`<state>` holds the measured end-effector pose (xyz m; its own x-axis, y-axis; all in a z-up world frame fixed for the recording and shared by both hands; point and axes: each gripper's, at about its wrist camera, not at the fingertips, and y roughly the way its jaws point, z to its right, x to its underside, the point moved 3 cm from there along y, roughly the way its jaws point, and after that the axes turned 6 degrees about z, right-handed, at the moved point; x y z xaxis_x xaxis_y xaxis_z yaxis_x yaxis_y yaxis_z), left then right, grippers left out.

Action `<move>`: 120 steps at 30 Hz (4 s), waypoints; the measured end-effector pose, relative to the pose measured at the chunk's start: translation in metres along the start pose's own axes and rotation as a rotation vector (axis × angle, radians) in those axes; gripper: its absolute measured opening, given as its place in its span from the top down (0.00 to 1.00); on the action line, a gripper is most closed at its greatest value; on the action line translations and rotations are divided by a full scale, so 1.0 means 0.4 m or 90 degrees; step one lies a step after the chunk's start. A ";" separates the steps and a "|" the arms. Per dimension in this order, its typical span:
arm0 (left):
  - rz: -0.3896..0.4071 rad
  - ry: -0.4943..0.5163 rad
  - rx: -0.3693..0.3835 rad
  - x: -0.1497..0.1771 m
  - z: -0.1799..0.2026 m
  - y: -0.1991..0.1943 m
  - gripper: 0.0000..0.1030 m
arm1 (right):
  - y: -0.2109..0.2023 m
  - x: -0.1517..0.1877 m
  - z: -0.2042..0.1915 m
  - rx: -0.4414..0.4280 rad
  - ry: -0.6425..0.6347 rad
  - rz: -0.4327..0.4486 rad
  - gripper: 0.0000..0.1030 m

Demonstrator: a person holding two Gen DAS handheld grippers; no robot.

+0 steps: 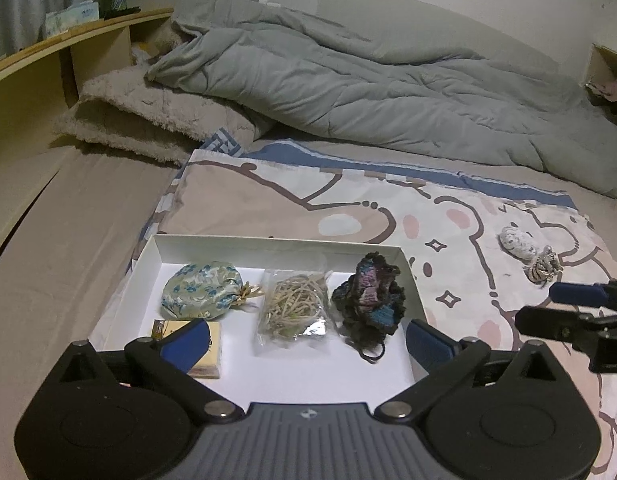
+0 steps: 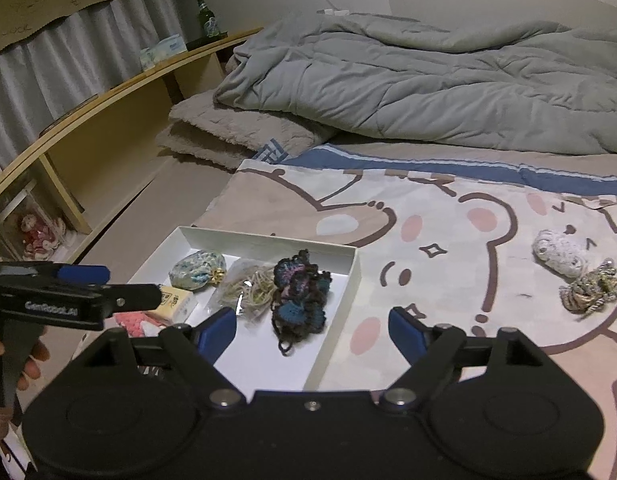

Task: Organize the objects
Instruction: 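Lift both open tools out of the box toward the white ball and rope, then lower the left tool onto the white crocheted ball while the right tool approaches the braided gold rope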

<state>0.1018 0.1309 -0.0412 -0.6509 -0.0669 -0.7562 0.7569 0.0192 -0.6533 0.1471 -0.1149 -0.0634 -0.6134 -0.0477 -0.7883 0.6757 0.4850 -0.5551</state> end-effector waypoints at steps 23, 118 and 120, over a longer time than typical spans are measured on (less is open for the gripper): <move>0.016 -0.007 0.001 0.006 0.009 -0.042 0.00 | -0.061 0.014 0.063 0.071 -0.021 0.022 0.00; -0.088 0.103 0.250 -0.134 0.839 0.724 0.00 | 0.162 0.088 0.736 0.098 -0.125 0.086 0.00; -0.095 0.114 0.250 -0.132 0.853 0.737 0.00 | 0.177 0.089 0.739 0.102 -0.125 0.082 0.01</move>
<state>0.3790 -0.2002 -0.1808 -0.7288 0.1337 -0.6716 0.5957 -0.3598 -0.7181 0.2937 -0.3404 -0.2092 -0.4379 -0.1709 -0.8826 0.8083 0.3549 -0.4698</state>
